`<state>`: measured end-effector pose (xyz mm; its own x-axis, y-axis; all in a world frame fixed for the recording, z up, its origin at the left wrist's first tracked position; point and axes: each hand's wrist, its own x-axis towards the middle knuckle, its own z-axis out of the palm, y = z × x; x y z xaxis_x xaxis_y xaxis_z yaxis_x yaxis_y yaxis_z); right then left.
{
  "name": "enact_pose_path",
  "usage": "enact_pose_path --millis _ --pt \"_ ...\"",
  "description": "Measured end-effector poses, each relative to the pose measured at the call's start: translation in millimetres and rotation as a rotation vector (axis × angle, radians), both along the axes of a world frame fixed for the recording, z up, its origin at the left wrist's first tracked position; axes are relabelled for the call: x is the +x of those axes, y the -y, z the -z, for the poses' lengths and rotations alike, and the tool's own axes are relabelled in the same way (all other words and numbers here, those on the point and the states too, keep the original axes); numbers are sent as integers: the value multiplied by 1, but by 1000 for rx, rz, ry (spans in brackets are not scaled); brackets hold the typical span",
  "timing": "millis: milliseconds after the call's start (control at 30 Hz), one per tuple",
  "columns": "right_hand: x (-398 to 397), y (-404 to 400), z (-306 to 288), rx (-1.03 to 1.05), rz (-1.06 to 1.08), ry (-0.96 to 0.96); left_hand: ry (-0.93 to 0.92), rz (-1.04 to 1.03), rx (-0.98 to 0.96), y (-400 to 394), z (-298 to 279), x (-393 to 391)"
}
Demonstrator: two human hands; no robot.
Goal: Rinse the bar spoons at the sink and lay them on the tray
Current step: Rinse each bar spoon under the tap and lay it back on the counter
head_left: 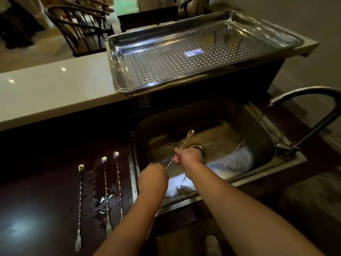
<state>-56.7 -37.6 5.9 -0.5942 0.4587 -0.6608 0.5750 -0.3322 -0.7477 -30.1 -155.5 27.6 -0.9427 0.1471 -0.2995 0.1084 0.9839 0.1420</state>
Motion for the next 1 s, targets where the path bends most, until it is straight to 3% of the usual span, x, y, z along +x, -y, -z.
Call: enact_pose_path --millis 100,200,267,400,467,667,1000 --pt "5 -28 5 -70 86 -24 -114 6 59 -28 -1 5" --pt "8 -53 8 -152 181 -71 -280 -63 388 -57 1 18" --pt "10 -69 9 -178 223 -94 -138 -210 664 -82 8 28" --pt "14 -95 11 -231 312 -121 395 -865 1492 -128 30 27" --pt "16 -105 13 -257 344 -117 471 -1049 1729 -145 39 22" --pt "31 -127 27 -316 419 -39 408 -1189 1849 -176 47 11" --pt "39 -145 34 -323 491 45 317 -1265 1675 -201 50 15"
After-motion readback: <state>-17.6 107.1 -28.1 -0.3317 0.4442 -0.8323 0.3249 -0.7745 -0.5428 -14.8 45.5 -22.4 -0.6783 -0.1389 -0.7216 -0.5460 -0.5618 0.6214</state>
